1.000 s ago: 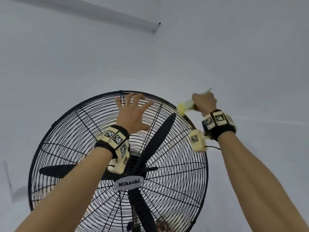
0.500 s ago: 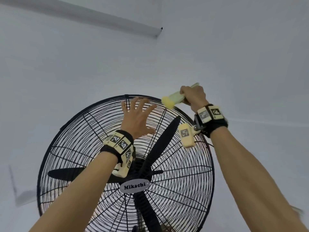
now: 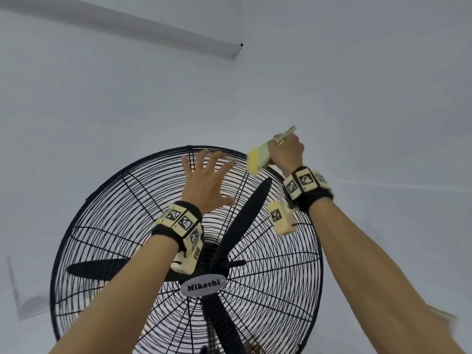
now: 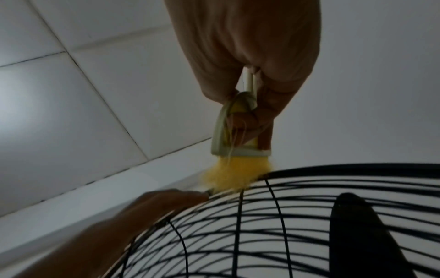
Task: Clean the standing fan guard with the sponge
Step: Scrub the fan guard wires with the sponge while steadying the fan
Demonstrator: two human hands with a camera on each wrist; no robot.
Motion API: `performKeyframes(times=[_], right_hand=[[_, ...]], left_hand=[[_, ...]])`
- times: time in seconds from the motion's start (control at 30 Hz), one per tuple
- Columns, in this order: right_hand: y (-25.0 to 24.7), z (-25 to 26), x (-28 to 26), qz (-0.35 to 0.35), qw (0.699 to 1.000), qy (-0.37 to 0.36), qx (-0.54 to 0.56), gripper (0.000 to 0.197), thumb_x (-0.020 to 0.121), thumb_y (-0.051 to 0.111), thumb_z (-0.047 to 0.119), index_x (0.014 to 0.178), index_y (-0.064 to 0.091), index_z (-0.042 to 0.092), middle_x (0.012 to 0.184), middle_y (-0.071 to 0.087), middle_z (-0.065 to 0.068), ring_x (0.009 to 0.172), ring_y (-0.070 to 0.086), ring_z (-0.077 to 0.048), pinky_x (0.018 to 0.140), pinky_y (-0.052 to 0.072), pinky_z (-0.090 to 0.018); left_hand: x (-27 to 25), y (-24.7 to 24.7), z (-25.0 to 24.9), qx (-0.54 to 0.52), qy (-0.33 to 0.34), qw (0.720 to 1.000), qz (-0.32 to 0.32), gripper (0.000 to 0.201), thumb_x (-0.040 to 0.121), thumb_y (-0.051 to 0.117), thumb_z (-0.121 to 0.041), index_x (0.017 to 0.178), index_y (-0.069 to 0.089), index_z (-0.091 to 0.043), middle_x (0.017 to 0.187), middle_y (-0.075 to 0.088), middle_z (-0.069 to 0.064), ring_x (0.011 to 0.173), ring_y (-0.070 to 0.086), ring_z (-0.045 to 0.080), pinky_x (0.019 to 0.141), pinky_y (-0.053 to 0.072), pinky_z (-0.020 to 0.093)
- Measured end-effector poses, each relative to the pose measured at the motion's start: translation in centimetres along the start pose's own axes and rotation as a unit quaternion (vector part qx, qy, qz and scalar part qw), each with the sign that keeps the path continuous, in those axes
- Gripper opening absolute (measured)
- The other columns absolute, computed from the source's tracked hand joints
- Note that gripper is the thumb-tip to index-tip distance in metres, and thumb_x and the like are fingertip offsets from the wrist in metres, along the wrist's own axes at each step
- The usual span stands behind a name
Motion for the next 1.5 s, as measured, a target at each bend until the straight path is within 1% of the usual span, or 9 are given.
performKeyframes(times=[0.13,0.23,0.37,0.63,0.9,1.07,1.2,1.3,1.5], right_hand=[[-0.8,0.1,-0.8,-0.006,0.999,-0.021,0.042,0.021,0.081,0.067,0.029,0.074,0.067,0.009,0.081,0.071,-0.006,0.091,0.071,-0.029,0.085,0.061,-0.045],[-1.2,0.5,-2.4,-0.050,0.997,-0.043,0.051,0.018,0.096,0.061,0.023,0.103,0.071,0.010,0.092,0.066,0.002,0.101,0.061,-0.022,0.083,0.043,-0.017],[1.5,-1.5,-5.9,-0.062,0.994,-0.085,0.001,0.035,0.106,0.051,0.031,0.137,0.061,0.019,0.105,0.068,0.002,0.098,0.060,-0.022,0.085,0.042,-0.023],[-0.8,-2.1,-7.8,-0.120,0.987,-0.092,0.063,0.026,0.103,0.059,0.024,0.125,0.068,0.013,0.102,0.071,0.005,0.087,0.066,-0.013,0.087,0.043,-0.012],[2.8,-3.4,-11.0,-0.023,0.992,-0.118,0.026,0.024,0.102,0.059,0.019,0.124,0.067,0.012,0.090,0.074,-0.001,0.066,0.066,-0.004,0.054,0.048,-0.007],[1.4,-2.3,-9.2,-0.091,0.986,-0.092,0.105,0.027,0.104,0.058,0.032,0.131,0.059,0.029,0.104,0.067,0.011,0.097,0.071,-0.017,0.086,0.060,-0.031],[2.2,-2.6,-9.5,-0.061,0.992,-0.103,0.035,0.021,0.102,0.058,0.022,0.121,0.063,0.018,0.089,0.065,0.013,0.077,0.057,0.003,0.077,0.041,-0.001],[2.6,-3.5,-10.4,-0.035,0.994,-0.102,0.027,0.012,0.095,0.060,0.024,0.106,0.065,0.021,0.088,0.069,0.007,0.090,0.063,-0.017,0.080,0.028,-0.001],[2.7,-3.3,-13.7,-0.049,0.988,-0.123,0.084,0.040,0.106,0.056,0.019,0.146,0.053,0.019,0.098,0.073,0.000,0.069,0.066,0.000,0.061,0.050,-0.006]], left_hand=[[-0.1,0.4,0.7,0.006,-0.001,1.000,-0.004,0.106,0.073,0.072,-0.079,0.161,0.024,-0.043,0.167,0.018,-0.004,0.157,0.004,0.037,0.118,0.002,0.078],[-0.4,0.9,0.4,0.017,0.040,0.999,-0.010,0.101,0.079,0.059,-0.083,0.163,0.024,-0.039,0.172,0.014,-0.001,0.159,0.001,0.040,0.119,0.000,0.077],[-2.0,1.8,1.7,0.020,0.068,0.997,-0.026,0.111,0.077,0.037,-0.093,0.167,0.012,-0.033,0.175,-0.010,0.005,0.160,-0.014,0.034,0.124,-0.005,0.068],[-8.2,3.6,4.4,0.063,-0.007,0.997,-0.033,0.134,0.063,0.054,-0.099,0.166,-0.003,-0.036,0.172,-0.024,0.007,0.156,-0.023,0.043,0.117,0.005,0.080],[-8.2,4.1,4.6,0.069,-0.035,0.997,-0.007,0.129,0.068,0.051,-0.098,0.164,-0.011,-0.039,0.170,-0.030,0.002,0.154,-0.029,0.043,0.117,0.007,0.080],[-8.1,3.9,4.4,0.086,-0.047,0.995,0.026,0.126,0.069,0.044,-0.100,0.163,-0.016,-0.041,0.166,-0.040,0.001,0.151,-0.036,0.042,0.120,0.004,0.077],[-8.2,3.8,4.5,0.095,-0.051,0.993,0.037,0.125,0.071,0.042,-0.100,0.162,-0.019,-0.041,0.164,-0.043,0.002,0.151,-0.036,0.042,0.120,0.007,0.077],[-8.3,4.0,4.7,0.094,-0.054,0.993,0.039,0.125,0.071,0.042,-0.100,0.162,-0.020,-0.041,0.164,-0.043,0.002,0.151,-0.035,0.042,0.119,0.007,0.077],[-8.7,4.2,4.0,0.089,-0.025,0.996,0.007,0.118,0.077,0.035,-0.096,0.163,-0.019,-0.036,0.168,-0.036,0.004,0.153,-0.030,0.044,0.118,0.005,0.079]])
Point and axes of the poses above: each hand's wrist, its own x-axis towards the middle knuckle, its own y-axis out of the palm, z = x × y, the point moved 8 cm from there along x, towards the middle knuckle
